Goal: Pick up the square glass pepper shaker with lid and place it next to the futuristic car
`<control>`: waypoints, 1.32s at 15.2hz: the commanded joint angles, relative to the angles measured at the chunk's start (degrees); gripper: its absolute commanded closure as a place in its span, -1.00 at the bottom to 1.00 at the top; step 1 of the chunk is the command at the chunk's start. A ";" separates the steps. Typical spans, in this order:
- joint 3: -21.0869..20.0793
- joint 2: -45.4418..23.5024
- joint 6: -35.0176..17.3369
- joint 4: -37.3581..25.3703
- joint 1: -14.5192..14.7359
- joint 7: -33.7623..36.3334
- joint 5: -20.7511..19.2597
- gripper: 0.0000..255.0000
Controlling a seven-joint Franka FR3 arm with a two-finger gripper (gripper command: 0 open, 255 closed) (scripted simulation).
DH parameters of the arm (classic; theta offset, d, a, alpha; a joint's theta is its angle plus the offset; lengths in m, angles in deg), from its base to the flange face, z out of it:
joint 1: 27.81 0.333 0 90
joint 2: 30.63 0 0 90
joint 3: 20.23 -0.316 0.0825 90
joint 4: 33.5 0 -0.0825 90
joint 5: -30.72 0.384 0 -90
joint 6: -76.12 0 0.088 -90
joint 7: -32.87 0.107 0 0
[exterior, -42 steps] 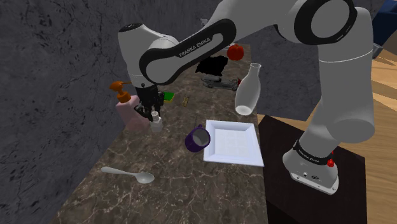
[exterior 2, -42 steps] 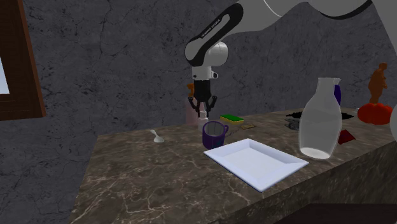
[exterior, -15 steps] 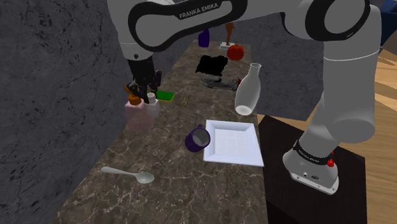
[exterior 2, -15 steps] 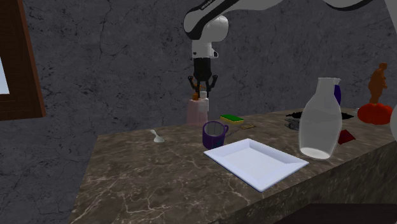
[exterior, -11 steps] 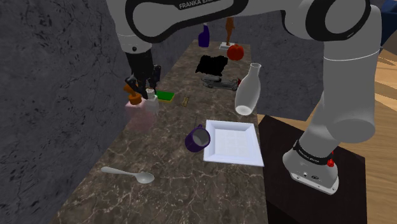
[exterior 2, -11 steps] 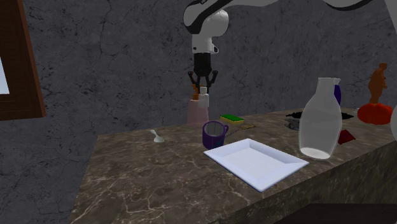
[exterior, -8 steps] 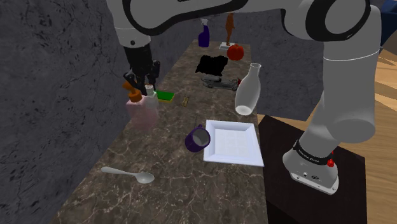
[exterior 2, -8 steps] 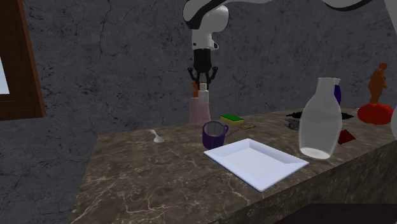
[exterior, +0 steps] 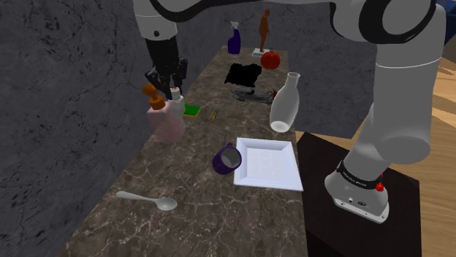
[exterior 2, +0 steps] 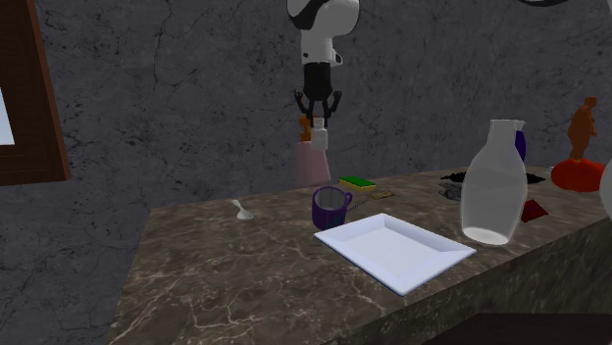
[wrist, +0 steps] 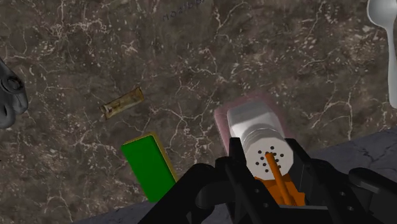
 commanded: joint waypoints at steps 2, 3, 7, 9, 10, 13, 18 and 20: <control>0.31 6.35 -2.73 8.53 -3.54 -3.03 2.30 1.00; 0.56 8.44 -3.59 11.28 -4.65 -4.23 3.09 1.00; 2.08 16.15 -6.27 20.89 -8.44 -9.43 5.97 1.00; 3.13 19.64 -7.23 25.01 -10.00 -12.19 7.19 1.00; 3.75 21.30 -7.64 26.93 -10.68 -13.58 7.73 1.00; 5.74 25.93 -8.60 32.18 -12.56 -17.80 9.05 1.00; 9.68 32.56 -9.52 39.40 -15.18 -24.82 10.17 1.00; 11.37 34.84 -9.72 41.80 -16.18 -27.60 10.26 1.00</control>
